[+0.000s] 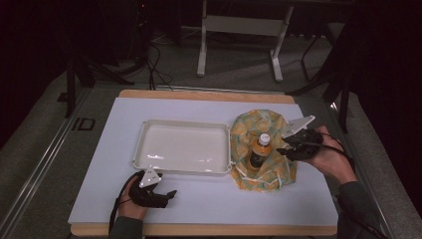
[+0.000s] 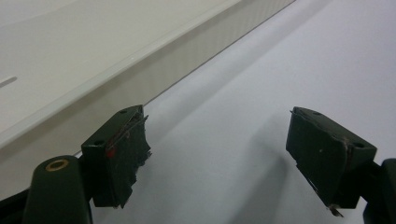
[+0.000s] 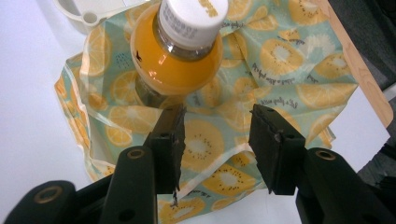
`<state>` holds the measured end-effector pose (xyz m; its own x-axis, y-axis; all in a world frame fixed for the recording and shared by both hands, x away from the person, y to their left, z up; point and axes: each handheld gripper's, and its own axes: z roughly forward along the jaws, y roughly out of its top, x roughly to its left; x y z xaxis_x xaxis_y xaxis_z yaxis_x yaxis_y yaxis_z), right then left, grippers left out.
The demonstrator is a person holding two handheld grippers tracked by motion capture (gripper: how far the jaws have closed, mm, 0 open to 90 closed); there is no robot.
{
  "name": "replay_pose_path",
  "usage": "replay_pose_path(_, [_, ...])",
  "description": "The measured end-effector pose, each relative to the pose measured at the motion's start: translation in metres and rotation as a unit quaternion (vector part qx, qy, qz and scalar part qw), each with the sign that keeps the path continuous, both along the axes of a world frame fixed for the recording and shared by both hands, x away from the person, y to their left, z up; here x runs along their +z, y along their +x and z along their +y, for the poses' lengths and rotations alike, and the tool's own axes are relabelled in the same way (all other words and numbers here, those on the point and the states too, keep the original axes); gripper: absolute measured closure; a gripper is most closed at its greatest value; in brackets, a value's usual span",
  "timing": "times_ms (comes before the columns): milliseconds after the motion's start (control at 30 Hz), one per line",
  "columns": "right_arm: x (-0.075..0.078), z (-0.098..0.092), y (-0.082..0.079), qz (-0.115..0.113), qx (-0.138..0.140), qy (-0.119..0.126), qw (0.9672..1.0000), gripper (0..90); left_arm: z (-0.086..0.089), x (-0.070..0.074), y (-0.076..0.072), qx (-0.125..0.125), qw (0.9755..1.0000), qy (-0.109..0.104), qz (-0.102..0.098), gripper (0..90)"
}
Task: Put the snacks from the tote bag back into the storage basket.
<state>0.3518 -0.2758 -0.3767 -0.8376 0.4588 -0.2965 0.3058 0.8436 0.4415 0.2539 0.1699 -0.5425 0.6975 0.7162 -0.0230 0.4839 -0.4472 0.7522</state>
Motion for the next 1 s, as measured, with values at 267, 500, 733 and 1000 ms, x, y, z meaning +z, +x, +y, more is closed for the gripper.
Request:
replay_pose_path(267, [0.005, 0.01, 0.003, 0.002, 0.009, -0.01, 0.9999, 54.6, 0.0, 0.0, 0.0, -0.001, 1.0, 0.0, 0.001, 20.6])
replay_pose_path(500, [0.007, 0.016, 0.005, 0.004, 0.017, -0.019, 0.9997, 54.5, 0.0, 0.0, 0.0, -0.001, 1.0, 0.0, 0.001, 20.6])
replay_pose_path(733, [0.008, 0.024, 0.009, 0.012, 0.027, -0.022, 0.9993, 52.9, 0.0, 0.0, 0.0, -0.001, 1.0, 0.0, 0.001, 20.6])
replay_pose_path(1000, [0.009, 0.036, 0.015, 0.02, 0.032, -0.027, 0.9989, 52.3, 0.0, 0.0, 0.0, -0.003, 1.0, 0.002, 0.002, 20.6])
